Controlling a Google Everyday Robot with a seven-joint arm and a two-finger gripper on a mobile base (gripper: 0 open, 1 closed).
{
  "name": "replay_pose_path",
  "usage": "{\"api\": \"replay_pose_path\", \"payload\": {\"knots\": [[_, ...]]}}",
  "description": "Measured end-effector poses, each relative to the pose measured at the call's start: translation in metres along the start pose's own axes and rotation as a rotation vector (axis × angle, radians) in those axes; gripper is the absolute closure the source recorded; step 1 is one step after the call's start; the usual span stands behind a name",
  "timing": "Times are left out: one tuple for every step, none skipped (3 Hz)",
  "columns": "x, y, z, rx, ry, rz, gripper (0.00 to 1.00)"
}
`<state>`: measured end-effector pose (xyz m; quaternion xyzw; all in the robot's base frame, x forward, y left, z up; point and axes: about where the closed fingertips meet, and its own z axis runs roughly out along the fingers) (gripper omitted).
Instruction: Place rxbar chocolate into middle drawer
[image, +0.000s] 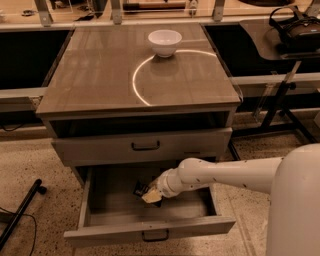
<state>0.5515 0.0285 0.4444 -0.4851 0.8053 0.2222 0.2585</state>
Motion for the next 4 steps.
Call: {"api": "replay_pose_path", "payload": {"knots": [[0.009,-0.012,0.019,-0.006,0.006,0.024,0.2],[0.013,-0.017,0.025,-0.005,0.008,0.034,0.0],[0.019,-0.017,0.003,0.008,-0.007,0.04,0.0],[0.032,-0.011,-0.039,0.018,-0.04,0.067,0.0]]}}
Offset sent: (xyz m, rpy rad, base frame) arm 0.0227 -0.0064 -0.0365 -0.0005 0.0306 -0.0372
